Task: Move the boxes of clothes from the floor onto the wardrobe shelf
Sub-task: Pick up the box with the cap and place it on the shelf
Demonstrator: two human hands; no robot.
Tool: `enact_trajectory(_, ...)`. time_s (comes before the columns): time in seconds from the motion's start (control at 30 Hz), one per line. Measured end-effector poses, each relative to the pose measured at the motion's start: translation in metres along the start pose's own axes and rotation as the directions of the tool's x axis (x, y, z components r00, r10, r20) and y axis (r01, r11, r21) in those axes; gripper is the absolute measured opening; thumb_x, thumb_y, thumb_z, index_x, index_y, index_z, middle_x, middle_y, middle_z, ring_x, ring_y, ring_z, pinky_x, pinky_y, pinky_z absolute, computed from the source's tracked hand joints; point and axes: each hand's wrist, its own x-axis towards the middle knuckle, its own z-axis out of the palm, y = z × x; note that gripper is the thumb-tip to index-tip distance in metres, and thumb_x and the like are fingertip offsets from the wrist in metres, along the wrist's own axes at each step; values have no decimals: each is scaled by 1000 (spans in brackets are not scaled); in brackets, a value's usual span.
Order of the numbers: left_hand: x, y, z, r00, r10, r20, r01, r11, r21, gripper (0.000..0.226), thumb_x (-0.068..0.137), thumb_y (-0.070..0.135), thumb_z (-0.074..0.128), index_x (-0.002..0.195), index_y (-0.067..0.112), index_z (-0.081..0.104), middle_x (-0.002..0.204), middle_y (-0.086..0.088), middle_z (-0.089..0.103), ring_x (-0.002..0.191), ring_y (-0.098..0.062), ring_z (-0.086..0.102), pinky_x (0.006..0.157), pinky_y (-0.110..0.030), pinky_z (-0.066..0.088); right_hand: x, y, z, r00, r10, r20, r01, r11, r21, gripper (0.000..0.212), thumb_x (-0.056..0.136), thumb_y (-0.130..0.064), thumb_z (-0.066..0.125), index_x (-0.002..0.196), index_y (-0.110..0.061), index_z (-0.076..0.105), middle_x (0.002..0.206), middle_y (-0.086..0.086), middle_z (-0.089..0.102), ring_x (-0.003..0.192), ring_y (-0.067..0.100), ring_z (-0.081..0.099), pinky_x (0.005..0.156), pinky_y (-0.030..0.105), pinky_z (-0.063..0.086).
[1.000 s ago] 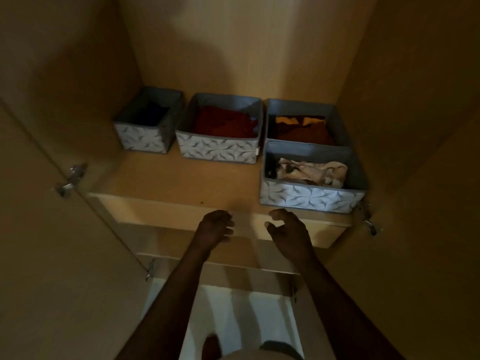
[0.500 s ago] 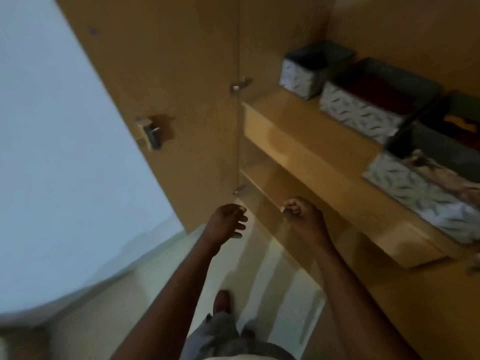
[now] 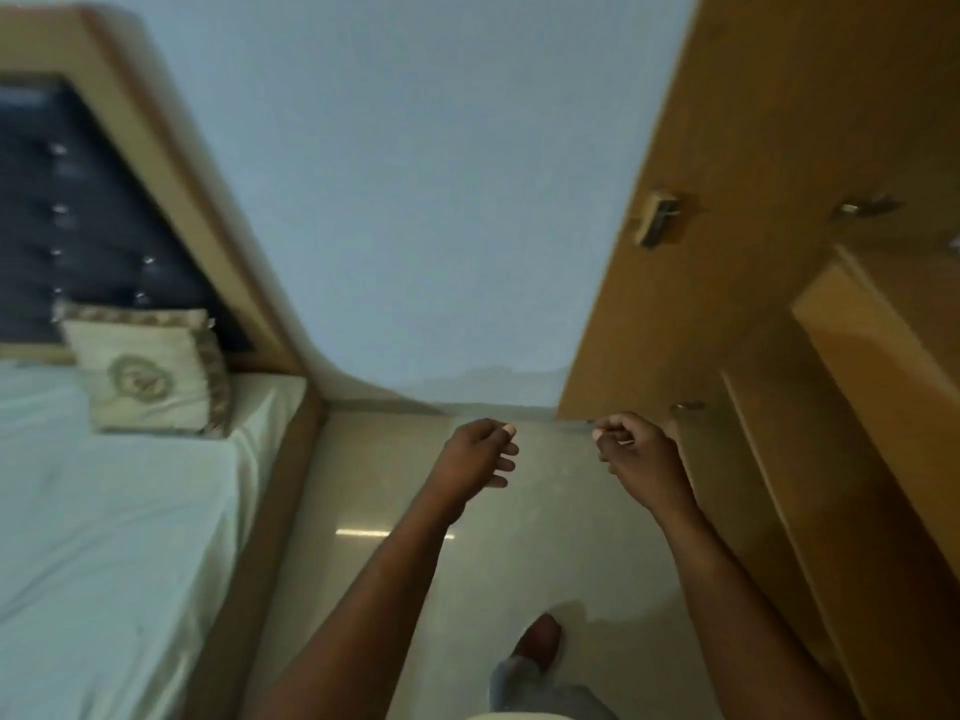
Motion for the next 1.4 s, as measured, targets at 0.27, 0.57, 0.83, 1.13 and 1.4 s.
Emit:
enact_trajectory(0.27,-112,-96,-127,927,-145,-346,58,967,-249,26,98,26,52,110,7,65,95,-9,66,78,-21,62,67,-33,53,-64,-79,138,915,-192,354,204,979,5,17,75,-49,60,87,-38,66,89,-11,71,82,12,71,81,47,59)
enact_trajectory(0.57,-204,-183,-189,678,-389,-624,31,863,-504,25,100,28,50,108,10,65,97,-7,67,81,-18,63,65,-30,54,-112,-141,272,611,-299,733,454,891,-16,13,78,-42,62,86,-32,67,85,-8,71,80,12,72,80,43,59)
enact_trajectory(0.83,-271,-280,-192,425,-638,-642,-36,697,-716,20,102,24,47,103,11,62,90,-8,62,70,-15,57,61,-28,49,-183,-132,388,271,-190,944,684,728,-50,12,86,-37,63,94,-29,67,85,-14,68,87,10,67,79,27,49)
enact_trajectory(1.13,-262,-501,-186,270,-846,-460,-2,477,-879,22,98,23,53,106,7,66,93,-13,68,74,-22,63,63,-34,54,-231,8,551,98,100,990,821,554,-137,22,88,-31,59,108,-27,66,98,-8,70,95,19,66,77,29,48)
enact_trajectory(1.4,-174,-750,-225,289,-896,-337,10,354,-935,15,96,22,56,86,14,62,85,-12,62,63,-20,57,56,-28,48,-216,183,764,195,189,962,881,397,-257,32,88,-30,60,119,-20,62,118,5,66,108,30,62,86,35,51)
